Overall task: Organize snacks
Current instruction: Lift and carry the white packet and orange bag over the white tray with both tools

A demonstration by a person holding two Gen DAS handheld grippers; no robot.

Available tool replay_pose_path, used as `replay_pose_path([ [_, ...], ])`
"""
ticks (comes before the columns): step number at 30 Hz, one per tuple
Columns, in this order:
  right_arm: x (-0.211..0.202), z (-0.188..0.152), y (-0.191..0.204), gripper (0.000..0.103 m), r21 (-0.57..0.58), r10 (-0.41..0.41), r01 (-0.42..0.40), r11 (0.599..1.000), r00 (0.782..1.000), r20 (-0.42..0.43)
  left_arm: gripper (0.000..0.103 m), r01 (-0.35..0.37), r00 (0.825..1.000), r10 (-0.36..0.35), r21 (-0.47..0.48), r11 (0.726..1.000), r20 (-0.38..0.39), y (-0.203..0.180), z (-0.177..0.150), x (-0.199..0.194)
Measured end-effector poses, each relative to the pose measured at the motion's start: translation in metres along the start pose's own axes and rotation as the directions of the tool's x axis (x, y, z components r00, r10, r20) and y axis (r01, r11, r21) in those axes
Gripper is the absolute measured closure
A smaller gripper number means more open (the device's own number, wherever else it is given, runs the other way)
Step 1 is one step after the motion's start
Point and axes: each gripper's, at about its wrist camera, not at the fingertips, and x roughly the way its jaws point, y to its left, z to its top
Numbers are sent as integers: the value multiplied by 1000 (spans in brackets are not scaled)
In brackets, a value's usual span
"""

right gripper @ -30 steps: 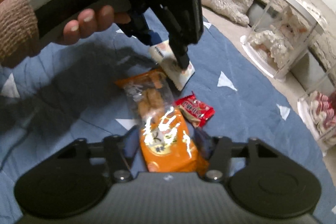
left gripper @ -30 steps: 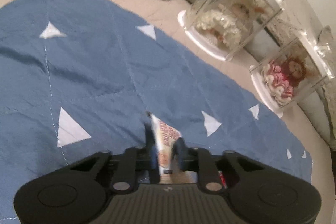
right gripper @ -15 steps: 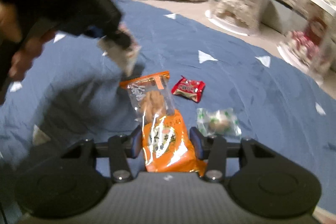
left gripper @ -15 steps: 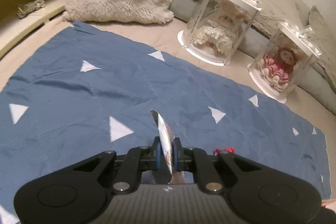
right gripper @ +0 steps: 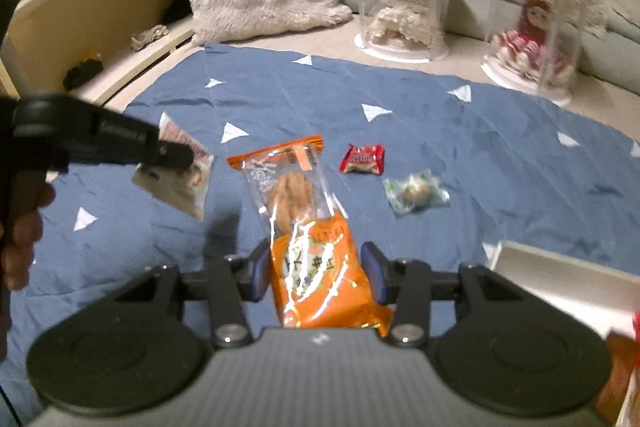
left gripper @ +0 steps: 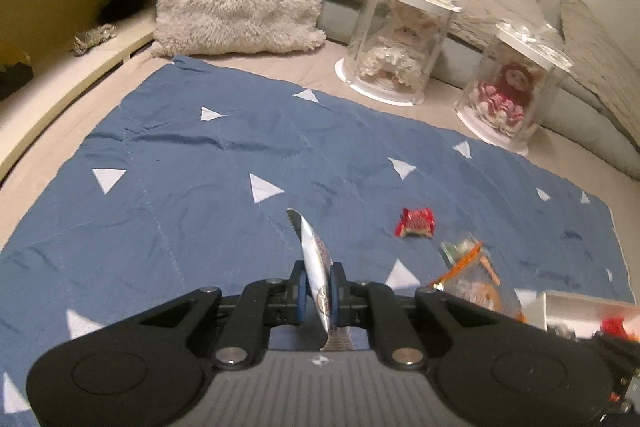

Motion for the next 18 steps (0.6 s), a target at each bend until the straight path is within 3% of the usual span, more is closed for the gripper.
replay_pose_path([
  [8, -48, -19, 0, 50, 111, -10, 4, 994, 999, 45, 90, 15, 999, -17, 52, 999, 35, -16, -33, -50],
  [18, -97, -41, -8, 50, 176, -58, 40, 984, 994, 98, 90, -22, 992, 1, 175, 984, 123, -46, -67, -106],
])
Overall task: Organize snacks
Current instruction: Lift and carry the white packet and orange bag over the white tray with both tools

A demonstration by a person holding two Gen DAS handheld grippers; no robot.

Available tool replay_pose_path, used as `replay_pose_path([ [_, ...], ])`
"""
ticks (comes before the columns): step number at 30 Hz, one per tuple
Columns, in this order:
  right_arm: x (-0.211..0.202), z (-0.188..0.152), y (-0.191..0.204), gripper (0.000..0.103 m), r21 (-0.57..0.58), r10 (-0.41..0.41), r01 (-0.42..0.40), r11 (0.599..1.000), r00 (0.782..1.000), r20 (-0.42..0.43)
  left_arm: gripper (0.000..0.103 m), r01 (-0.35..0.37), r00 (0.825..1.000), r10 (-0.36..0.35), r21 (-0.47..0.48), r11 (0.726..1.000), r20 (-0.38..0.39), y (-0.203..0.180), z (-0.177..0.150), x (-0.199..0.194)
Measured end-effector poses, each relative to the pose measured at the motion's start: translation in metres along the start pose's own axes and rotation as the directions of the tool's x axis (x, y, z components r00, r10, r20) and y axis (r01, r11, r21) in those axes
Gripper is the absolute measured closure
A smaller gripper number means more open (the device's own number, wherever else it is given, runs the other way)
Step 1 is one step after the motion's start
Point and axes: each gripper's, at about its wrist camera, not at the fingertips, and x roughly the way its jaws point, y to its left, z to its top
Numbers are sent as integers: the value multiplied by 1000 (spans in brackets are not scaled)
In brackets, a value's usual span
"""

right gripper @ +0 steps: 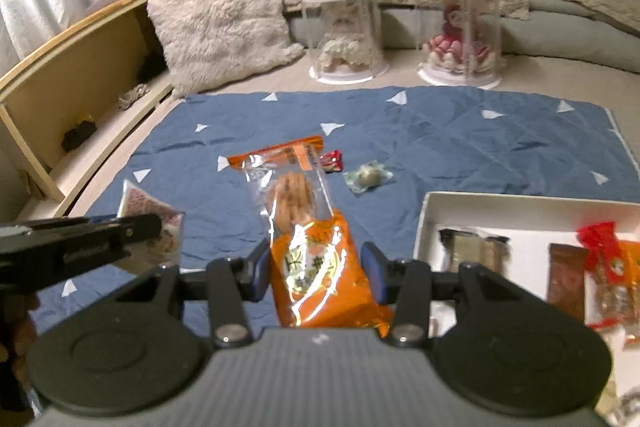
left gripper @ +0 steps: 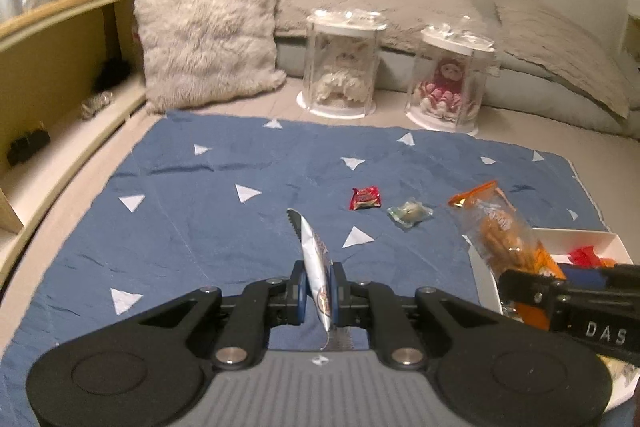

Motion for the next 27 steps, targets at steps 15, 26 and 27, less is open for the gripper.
replay_pose_path([
  [15, -58, -17, -40, 50, 26, -69, 67, 997, 996, 60, 90, 94, 995, -95, 23, 995, 30, -66, -13, -31],
  [26, -107, -43, -112, 50, 133, -183, 172, 976, 980, 81, 90, 202, 979, -202, 90, 975, -2, -133, -23, -24],
  [27, -110, -45, -119, 50, 143, -193, 180, 973, 978, 81, 90, 214, 977, -214, 94, 972, -5, -138, -23, -23],
])
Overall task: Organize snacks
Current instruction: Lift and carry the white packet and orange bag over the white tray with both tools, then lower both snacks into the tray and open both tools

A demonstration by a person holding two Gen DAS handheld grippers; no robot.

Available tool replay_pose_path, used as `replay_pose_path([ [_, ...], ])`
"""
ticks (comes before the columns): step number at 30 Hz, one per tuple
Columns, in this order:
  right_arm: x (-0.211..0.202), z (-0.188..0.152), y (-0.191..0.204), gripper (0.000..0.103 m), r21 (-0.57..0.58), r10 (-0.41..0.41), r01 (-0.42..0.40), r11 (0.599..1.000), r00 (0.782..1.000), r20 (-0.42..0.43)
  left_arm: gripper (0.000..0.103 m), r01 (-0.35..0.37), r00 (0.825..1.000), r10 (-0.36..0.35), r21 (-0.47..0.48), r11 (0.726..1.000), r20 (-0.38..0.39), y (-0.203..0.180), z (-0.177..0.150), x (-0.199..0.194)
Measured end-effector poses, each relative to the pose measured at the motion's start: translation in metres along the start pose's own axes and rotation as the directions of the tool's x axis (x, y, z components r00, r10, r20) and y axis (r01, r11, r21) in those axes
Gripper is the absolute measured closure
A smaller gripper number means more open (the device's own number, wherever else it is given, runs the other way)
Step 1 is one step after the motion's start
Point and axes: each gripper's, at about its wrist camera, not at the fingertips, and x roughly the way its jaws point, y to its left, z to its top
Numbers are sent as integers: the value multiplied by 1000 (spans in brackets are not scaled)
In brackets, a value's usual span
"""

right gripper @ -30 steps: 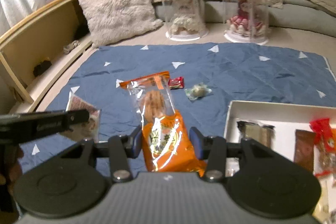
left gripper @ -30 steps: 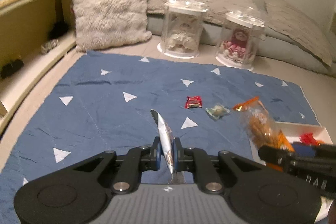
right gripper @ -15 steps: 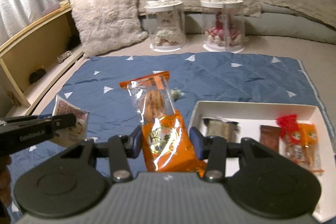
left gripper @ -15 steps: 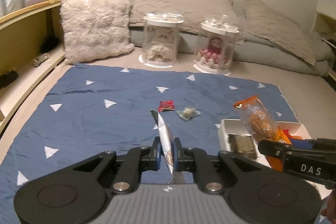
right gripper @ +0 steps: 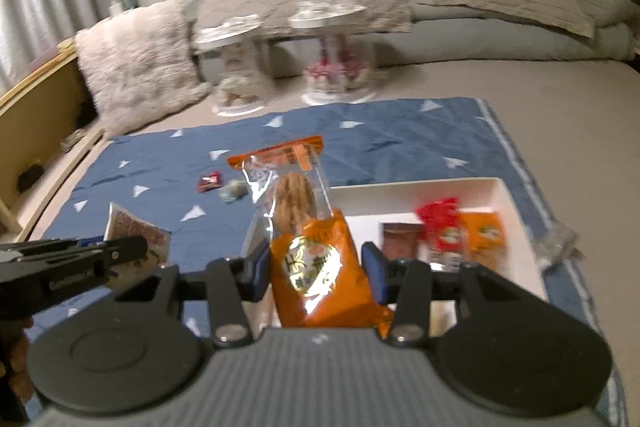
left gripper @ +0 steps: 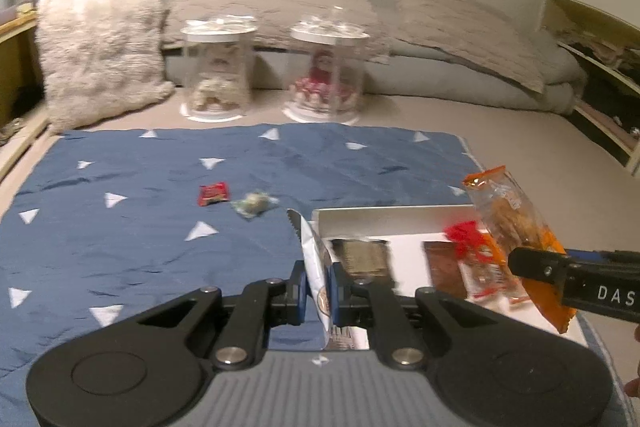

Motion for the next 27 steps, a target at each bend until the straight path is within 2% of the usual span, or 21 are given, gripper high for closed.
replay_pose_path([
  [5, -1, -7, -32, 50, 65, -44, 44, 997, 999, -6, 90, 59, 998, -59, 19, 998, -17, -23, -2, 14],
  [11, 25, -7, -57, 50, 173, -59, 66, 983, 997, -47, 90, 107, 992, -105, 18, 994, -70, -37, -2, 48],
  [17, 70, -1, -55, 50, 272, -17, 41, 962, 996, -90, 90, 135, 984, -142, -66, 989, -111, -29, 0, 87],
  [22, 107, 6, -44, 49, 292, 14, 18, 956, 994, -109, 90, 148, 979, -163, -120, 982, -121, -15, 2, 110],
  [25, 126, 11, -41, 40, 284, 12, 13, 959, 996, -87, 90, 154, 976, -170, -126, 980, -132, -11, 1, 119],
  [26, 131, 12, -40, 31, 278, -4, 27, 960, 996, -84, 90, 158, 975, -175, -125, 980, -138, -10, 1, 122],
  [27, 134, 13, -39, 27, 268, -24, 48, 962, 996, -89, 90, 163, 973, -180, -121, 979, -143, -11, 0, 125],
])
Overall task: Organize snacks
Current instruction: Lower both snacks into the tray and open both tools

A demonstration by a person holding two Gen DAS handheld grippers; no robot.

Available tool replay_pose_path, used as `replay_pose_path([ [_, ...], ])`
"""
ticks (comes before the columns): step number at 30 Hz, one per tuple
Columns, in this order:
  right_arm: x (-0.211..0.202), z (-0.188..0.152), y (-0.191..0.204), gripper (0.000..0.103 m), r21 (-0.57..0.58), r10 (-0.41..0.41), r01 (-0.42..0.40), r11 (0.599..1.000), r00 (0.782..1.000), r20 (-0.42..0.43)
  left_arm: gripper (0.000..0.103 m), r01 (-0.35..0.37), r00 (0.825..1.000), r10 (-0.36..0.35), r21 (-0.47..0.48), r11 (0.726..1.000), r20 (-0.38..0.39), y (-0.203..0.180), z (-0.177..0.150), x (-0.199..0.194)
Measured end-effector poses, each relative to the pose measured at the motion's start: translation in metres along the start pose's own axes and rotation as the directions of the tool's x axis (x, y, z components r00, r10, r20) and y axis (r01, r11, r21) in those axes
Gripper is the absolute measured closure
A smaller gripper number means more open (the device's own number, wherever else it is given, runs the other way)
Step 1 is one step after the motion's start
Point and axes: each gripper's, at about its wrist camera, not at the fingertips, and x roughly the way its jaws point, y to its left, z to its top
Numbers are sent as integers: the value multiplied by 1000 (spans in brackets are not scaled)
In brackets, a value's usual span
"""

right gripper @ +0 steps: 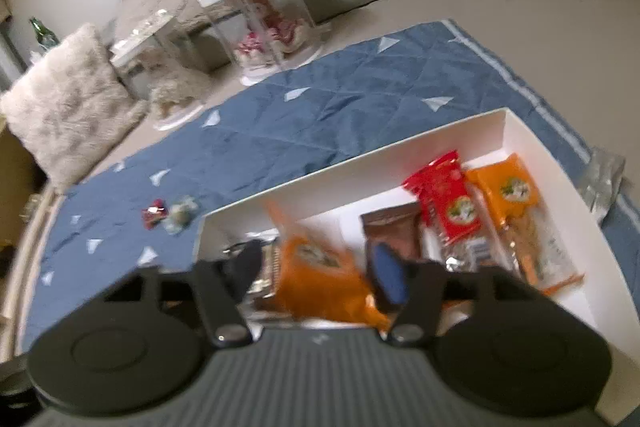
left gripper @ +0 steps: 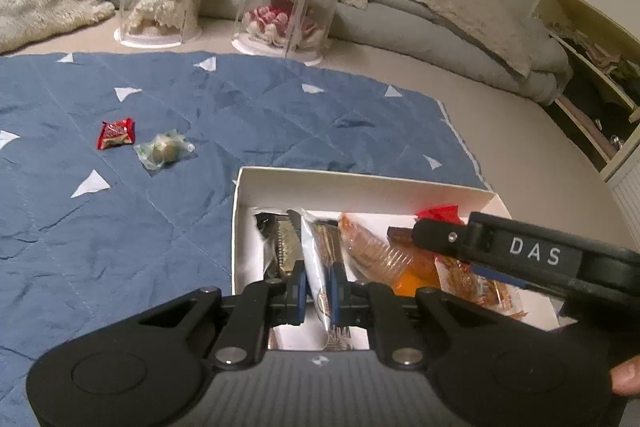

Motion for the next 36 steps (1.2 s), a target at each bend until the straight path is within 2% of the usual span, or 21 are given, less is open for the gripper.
replay_pose_path([
  [1, 3, 0, 1, 24, -12, -18, 18, 1000, 1000, -1, 90, 9, 1000, -9, 4, 1000, -4, -1, 0, 2],
  [5, 5, 4, -6, 24, -31, -45, 45, 999, 999, -6, 90, 114, 993, -114, 2, 993, 2, -8, 1, 7],
  [9, -6, 7, -21, 24, 14, -63, 63, 998, 998, 7, 88, 256, 967, -255, -42, 966, 24, -18, -1, 9],
  [10, -8, 7, -24, 24, 22, -68, 68, 997, 998, 11, 87, 271, 962, -270, -49, 961, 27, -21, -2, 10],
  [11, -11, 7, -28, 24, 29, -73, 72, 997, 997, 12, 80, 276, 961, -275, -54, 960, 28, -25, -3, 11],
  [13, -16, 7, -36, 24, 43, -89, 89, 995, 996, 15, 70, 274, 962, -274, -50, 961, 9, -31, -7, 16],
  [16, -21, 6, -43, 24, 52, -114, 114, 992, 993, 11, 56, 229, 972, -231, -38, 973, -50, -35, -14, 25],
  [20, -32, 2, -48, 24, 33, -133, 133, 991, 991, 8, 55, 140, 987, -139, 3, 990, -86, -36, -19, 26],
  [25, -41, -5, -51, 24, -10, -160, 160, 987, 987, -5, 55, 105, 991, -106, -6, 994, -87, -30, -19, 18],
  [31, -48, -12, -54, 24, -56, -168, 165, 985, 985, -33, 54, 51, 995, -47, 41, 998, -91, -33, -20, 5],
  [33, -53, -14, -55, 23, -59, -171, 169, 984, 985, -32, 50, 42, 995, -38, 41, 998, -87, -33, -21, -1],
  [36, -62, -18, -55, 21, -59, -176, 174, 983, 984, -23, 38, 27, 997, -24, 46, 999, -76, -34, -23, -9],
])
